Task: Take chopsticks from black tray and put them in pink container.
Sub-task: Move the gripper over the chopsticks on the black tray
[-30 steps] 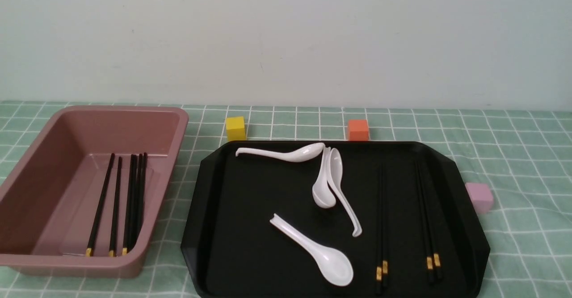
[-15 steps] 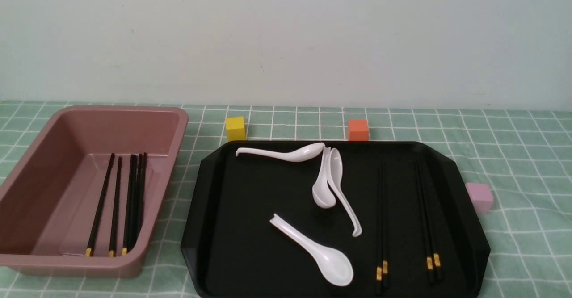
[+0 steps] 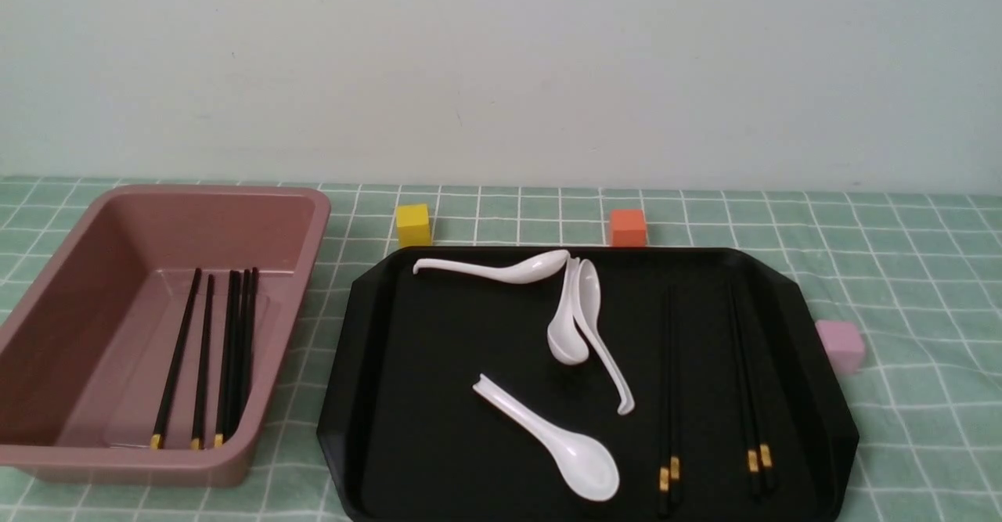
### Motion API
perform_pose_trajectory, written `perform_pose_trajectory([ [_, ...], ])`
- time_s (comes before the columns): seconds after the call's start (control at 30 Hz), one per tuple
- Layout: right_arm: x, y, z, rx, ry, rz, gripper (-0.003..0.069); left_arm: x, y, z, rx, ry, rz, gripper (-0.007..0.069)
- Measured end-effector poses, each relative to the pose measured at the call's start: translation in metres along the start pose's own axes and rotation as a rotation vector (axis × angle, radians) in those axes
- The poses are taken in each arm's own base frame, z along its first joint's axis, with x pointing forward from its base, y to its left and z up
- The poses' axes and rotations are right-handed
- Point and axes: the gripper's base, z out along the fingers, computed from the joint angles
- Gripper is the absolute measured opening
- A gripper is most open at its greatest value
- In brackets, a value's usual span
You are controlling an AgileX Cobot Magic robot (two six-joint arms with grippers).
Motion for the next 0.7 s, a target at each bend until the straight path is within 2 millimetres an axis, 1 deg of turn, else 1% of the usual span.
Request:
perform_pose_trajectory([
  [0.07, -0.011, 0.008, 0.001, 0.013, 0.015, -0.060, 0.0188, 0.000, 0.000, 0.000, 0.000, 0.000, 0.000, 0.0183],
  [0.13, -0.028, 0.019, 0.014, 0.100, 0.154, -0.169, 0.0090, 0.000, 0.000, 0.000, 0.000, 0.000, 0.000, 0.0183],
  [0.17, -0.030, 0.019, 0.020, 0.138, 0.214, -0.197, 0.0048, 0.000, 0.000, 0.000, 0.000, 0.000, 0.000, 0.0183],
  [0.23, -0.029, 0.017, 0.035, 0.216, 0.370, -0.212, -0.0001, 0.000, 0.000, 0.000, 0.000, 0.000, 0.000, 0.0183],
  [0.27, -0.027, 0.014, 0.045, 0.265, 0.472, -0.208, -0.0010, 0.000, 0.000, 0.000, 0.000, 0.000, 0.000, 0.0183],
  [0.3, -0.023, 0.010, 0.054, 0.301, 0.561, -0.197, -0.0012, 0.000, 0.000, 0.000, 0.000, 0.000, 0.000, 0.0184],
  [0.33, -0.022, 0.010, 0.056, 0.308, 0.584, -0.196, -0.0012, 0.000, 0.000, 0.000, 0.000, 0.000, 0.000, 0.0184],
  [0.37, -0.015, 0.006, 0.068, 0.335, 0.699, -0.166, -0.0012, 0.000, 0.000, 0.000, 0.000, 0.000, 0.000, 0.0185],
  [0.4, -0.009, 0.003, 0.077, 0.345, 0.770, -0.150, -0.0010, 0.000, 0.000, 0.000, 0.000, 0.000, 0.000, 0.0185],
  [0.47, 0.003, 0.001, 0.092, 0.308, 0.890, -0.146, -0.0001, 0.000, 0.000, 0.000, 0.000, 0.000, 0.000, 0.0188],
  [0.53, 0.018, 0.003, 0.108, 0.219, 0.994, -0.168, 0.0018, 0.000, 0.000, 0.000, 0.000, 0.000, 0.000, 0.0190],
  [0.57, 0.027, 0.007, 0.117, 0.162, 1.042, -0.170, 0.0042, 0.000, 0.000, 0.000, 0.000, 0.000, 0.000, 0.0193],
  [0.63, 0.041, 0.012, 0.131, 0.123, 1.113, -0.173, 0.0080, 0.000, 0.000, 0.000, 0.000, 0.000, 0.000, 0.0197],
  [0.7, 0.051, 0.020, 0.145, 0.102, 1.144, -0.195, 0.0111, 0.000, 0.000, 0.000, 0.000, 0.000, 0.000, 0.0199],
])
